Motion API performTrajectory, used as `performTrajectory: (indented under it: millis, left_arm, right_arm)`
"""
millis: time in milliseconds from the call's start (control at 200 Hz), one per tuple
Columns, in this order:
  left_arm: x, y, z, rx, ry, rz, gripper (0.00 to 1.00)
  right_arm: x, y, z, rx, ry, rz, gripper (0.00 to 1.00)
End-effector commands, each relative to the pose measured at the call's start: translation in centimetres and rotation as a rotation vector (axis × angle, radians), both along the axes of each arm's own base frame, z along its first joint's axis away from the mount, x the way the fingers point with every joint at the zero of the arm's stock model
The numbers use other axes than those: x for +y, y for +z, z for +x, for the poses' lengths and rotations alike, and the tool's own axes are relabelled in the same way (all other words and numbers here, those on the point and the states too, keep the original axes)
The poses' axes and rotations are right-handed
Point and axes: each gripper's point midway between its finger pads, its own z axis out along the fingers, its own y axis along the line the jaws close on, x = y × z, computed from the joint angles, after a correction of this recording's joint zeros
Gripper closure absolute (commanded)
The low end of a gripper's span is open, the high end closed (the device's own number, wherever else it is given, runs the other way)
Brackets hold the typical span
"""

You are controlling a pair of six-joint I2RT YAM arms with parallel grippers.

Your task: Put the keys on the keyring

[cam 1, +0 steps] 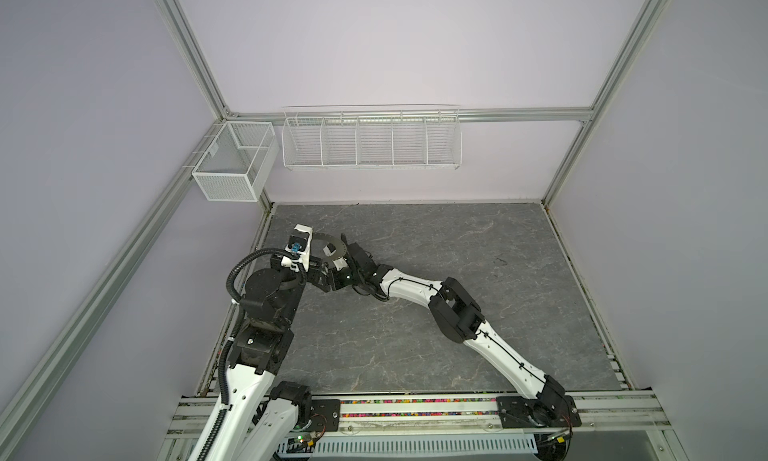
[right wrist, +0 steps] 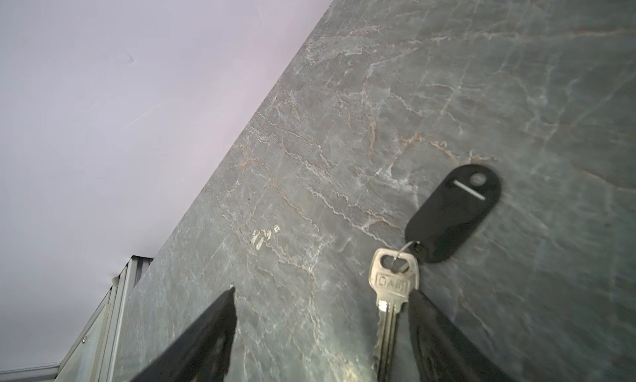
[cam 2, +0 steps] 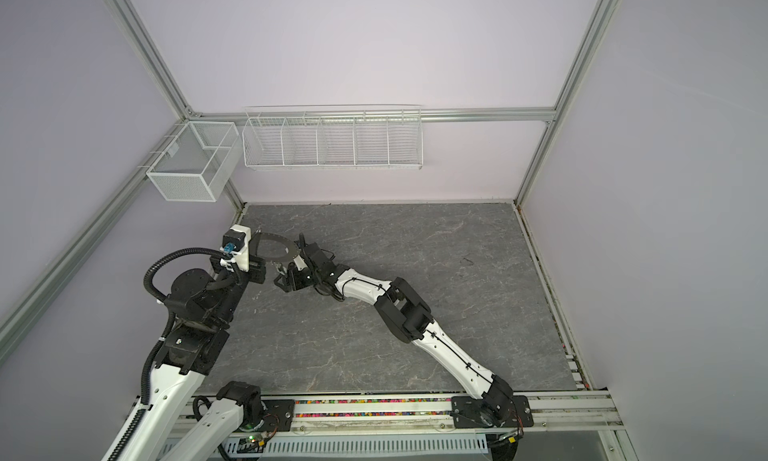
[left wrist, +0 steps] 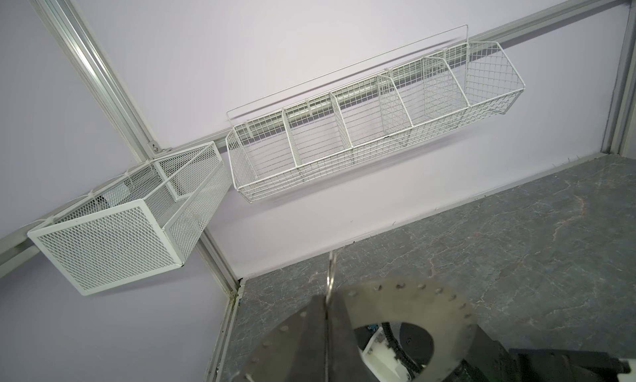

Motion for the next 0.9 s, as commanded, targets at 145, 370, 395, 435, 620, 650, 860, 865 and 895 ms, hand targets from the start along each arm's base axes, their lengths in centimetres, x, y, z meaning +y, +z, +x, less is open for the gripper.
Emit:
performTrajectory:
  millis: [145,370,395,435,620,650,860,865,895]
  left_arm:
    - [-0.1,1.1,-0.2,-0.038,-0.01,-0.021,1.0]
    - [-0.1,1.0,-0.2,-0.035,-0.01,-0.021,1.0]
    - [-0.1,0.9,-0.2,-0.034,-0.009,-0.02,1.0]
    - [-0.1,0.9,-0.2,-0.033,-0.01,-0.021,1.0]
    - [-0.1,0.8,-0.2,-0.031,-0.011,-0.019,1.0]
    - [-0.2,0.8,-0.1,-0.03,-0.011,-0.019,1.0]
    - [-0.1,0.6,-0.1,-0.025,-0.009,-0.011,1.0]
    - [-0.1,0.5,-0.1,-0.024,-0.008,-0.011,1.0]
    - [-0.1,0.6,-0.2,-0.026,-0.007,-0.012,1.0]
  right_arm:
    - [0.3,-0.7,-0.7,0.004,0.008,-0.012,0.23]
    - [0.6,2.0,-0.9,-0.074,0.015,0.06,0.24]
    - [0.7,2.4,-1.1,-0.085,0.021,0.07,0.24]
    - [0.7,2.9,-1.3,-0.101,0.026,0.083,0.24]
    - [1.2,3.7,-1.5,-0.12,0.026,0.083,0.23]
    - [1.3,3.4,-1.5,-0.117,0.025,0.073,0.23]
    - [0.9,-0.1,-1.1,-0.065,-0.021,-0.047,0.23]
    - [0.8,-0.1,-1.1,-0.065,-0.023,-0.051,0.23]
    - [0.6,-0.6,-1.1,-0.062,-0.026,-0.071,0.24]
